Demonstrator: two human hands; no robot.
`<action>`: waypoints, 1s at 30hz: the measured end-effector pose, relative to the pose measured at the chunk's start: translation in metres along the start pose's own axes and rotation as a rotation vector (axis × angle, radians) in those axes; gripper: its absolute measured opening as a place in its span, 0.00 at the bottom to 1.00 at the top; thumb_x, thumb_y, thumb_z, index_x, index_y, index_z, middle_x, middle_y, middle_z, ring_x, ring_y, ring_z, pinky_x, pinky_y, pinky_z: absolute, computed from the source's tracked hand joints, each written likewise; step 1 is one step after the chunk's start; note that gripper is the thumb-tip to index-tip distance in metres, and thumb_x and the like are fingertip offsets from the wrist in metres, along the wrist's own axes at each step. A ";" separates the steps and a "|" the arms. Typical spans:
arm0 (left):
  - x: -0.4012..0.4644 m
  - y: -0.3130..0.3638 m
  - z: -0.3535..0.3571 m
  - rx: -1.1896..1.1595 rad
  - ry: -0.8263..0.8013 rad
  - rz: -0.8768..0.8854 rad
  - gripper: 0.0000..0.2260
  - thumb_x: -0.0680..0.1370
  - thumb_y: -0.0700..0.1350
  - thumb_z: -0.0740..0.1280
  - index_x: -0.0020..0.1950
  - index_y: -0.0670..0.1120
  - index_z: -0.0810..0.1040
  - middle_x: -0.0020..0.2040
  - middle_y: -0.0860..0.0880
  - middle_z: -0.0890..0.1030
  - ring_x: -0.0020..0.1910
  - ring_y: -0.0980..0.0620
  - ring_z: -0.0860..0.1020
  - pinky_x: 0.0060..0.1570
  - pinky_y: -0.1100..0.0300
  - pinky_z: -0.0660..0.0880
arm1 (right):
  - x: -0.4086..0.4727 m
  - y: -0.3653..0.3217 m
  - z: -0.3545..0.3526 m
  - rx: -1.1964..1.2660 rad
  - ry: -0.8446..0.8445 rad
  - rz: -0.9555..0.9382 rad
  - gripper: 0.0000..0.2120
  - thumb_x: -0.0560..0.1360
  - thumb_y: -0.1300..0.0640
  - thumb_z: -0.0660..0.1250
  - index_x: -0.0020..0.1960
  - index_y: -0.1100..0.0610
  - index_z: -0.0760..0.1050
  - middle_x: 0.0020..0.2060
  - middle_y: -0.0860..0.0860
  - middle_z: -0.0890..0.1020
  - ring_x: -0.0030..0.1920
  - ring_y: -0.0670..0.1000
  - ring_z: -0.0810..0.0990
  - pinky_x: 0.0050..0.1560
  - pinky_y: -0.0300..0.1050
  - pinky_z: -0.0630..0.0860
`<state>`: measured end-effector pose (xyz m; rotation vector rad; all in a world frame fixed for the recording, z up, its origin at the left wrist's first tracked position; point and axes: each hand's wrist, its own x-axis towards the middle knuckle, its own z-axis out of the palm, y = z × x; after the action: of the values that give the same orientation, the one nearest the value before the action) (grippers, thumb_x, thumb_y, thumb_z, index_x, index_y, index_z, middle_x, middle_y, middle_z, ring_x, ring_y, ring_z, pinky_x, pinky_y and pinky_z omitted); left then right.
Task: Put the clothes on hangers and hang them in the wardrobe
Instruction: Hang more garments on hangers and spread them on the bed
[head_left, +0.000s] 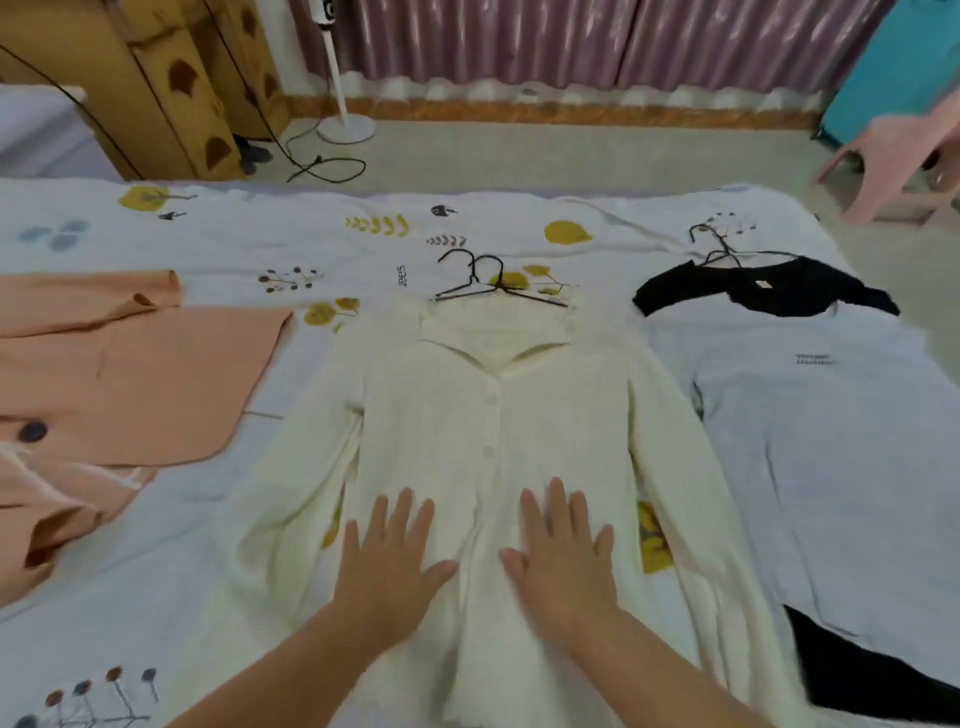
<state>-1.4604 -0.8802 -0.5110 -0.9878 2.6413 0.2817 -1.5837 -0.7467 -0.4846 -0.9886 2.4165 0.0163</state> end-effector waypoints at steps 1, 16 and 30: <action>-0.002 -0.005 0.016 0.012 -0.005 0.001 0.46 0.67 0.69 0.21 0.76 0.44 0.45 0.75 0.45 0.47 0.75 0.46 0.49 0.71 0.46 0.53 | 0.000 0.004 0.015 -0.010 0.000 -0.004 0.32 0.76 0.35 0.32 0.75 0.49 0.32 0.75 0.52 0.32 0.74 0.56 0.31 0.72 0.61 0.37; -0.030 0.006 -0.015 -0.012 -0.248 0.056 0.25 0.81 0.53 0.52 0.76 0.46 0.53 0.76 0.44 0.54 0.74 0.44 0.55 0.71 0.49 0.58 | -0.028 -0.018 -0.005 -0.108 -0.112 0.003 0.16 0.80 0.54 0.52 0.66 0.56 0.66 0.63 0.55 0.70 0.63 0.56 0.70 0.59 0.49 0.69; -0.258 -0.116 -0.020 -0.037 -0.042 -0.107 0.16 0.80 0.46 0.53 0.67 0.50 0.69 0.65 0.51 0.72 0.62 0.50 0.71 0.60 0.57 0.67 | -0.204 -0.106 0.038 -0.128 0.042 -0.348 0.15 0.78 0.59 0.54 0.64 0.55 0.69 0.57 0.53 0.75 0.58 0.54 0.73 0.52 0.45 0.71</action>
<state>-1.2026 -0.8162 -0.4105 -1.1184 2.5435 0.3244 -1.3747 -0.6839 -0.4020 -1.4691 2.2707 0.0270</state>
